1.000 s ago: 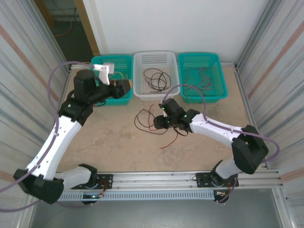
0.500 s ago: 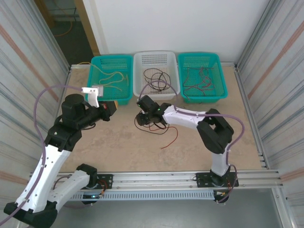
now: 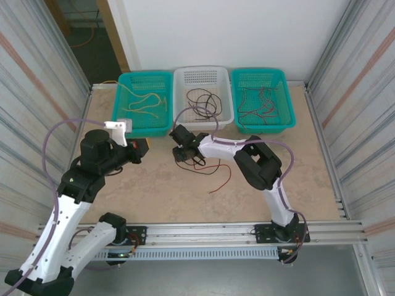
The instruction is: Untangle the cables
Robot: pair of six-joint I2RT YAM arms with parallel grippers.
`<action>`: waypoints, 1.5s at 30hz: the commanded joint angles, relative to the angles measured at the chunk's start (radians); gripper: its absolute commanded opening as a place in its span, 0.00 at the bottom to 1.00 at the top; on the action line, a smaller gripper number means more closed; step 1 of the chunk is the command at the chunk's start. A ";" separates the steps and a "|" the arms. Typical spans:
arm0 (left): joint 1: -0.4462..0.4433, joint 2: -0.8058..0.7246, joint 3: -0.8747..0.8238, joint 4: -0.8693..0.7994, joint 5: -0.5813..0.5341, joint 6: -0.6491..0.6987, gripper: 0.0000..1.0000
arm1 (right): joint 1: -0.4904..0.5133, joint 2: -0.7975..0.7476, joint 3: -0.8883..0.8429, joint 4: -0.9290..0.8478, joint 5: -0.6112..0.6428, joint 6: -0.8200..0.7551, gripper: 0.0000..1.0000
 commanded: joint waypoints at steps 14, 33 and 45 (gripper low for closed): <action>0.012 -0.004 0.000 -0.008 -0.025 -0.002 0.00 | 0.025 -0.022 -0.028 -0.003 0.004 -0.038 0.00; 0.012 0.037 -0.078 0.148 0.139 -0.051 0.55 | 0.042 -0.747 -0.234 0.011 -0.070 -0.046 0.00; 0.011 0.004 -0.286 0.418 0.276 -0.122 0.61 | 0.029 -0.943 -0.112 0.067 -0.158 -0.039 0.00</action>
